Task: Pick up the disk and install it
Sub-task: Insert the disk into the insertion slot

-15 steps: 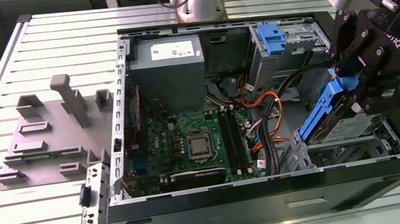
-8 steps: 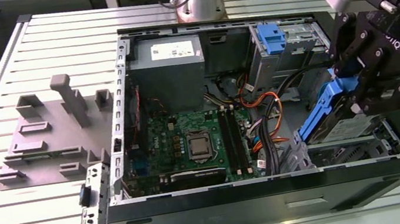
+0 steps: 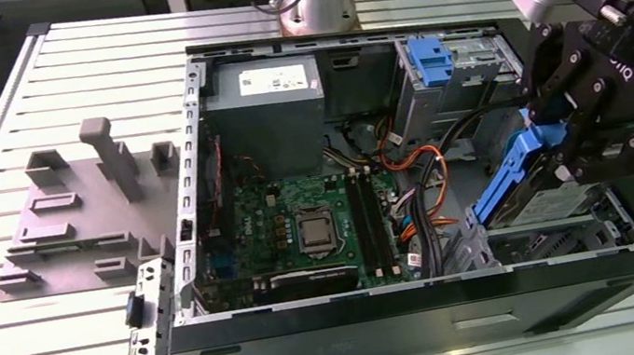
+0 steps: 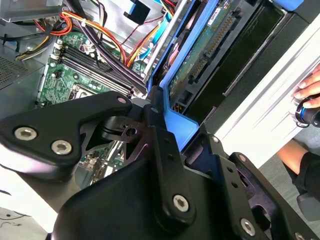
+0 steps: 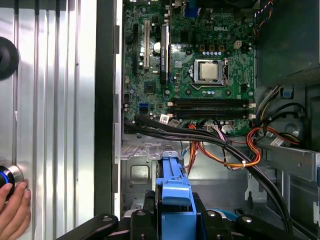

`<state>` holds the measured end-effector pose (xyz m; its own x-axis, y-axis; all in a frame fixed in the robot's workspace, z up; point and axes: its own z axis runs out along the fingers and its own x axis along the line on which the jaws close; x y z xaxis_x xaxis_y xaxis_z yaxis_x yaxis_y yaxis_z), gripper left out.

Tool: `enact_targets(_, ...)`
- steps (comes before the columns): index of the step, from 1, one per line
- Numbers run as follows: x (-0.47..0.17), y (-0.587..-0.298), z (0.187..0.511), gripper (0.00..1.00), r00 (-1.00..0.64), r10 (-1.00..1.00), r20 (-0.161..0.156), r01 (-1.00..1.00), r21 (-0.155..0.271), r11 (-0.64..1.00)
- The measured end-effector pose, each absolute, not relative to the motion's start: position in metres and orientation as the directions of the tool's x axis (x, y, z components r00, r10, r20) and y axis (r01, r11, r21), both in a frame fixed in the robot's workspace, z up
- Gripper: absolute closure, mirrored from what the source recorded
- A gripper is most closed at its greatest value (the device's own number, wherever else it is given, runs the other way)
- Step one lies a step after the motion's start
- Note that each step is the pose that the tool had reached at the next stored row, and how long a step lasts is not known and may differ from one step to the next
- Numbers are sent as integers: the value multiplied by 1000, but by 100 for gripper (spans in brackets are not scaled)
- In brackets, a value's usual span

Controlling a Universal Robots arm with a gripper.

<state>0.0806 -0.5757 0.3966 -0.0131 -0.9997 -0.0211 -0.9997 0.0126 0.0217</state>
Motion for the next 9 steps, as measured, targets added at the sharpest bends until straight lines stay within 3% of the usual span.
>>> enact_targets(9,81,-576,395,64,-13,-1000,-21,-1000,22,13)
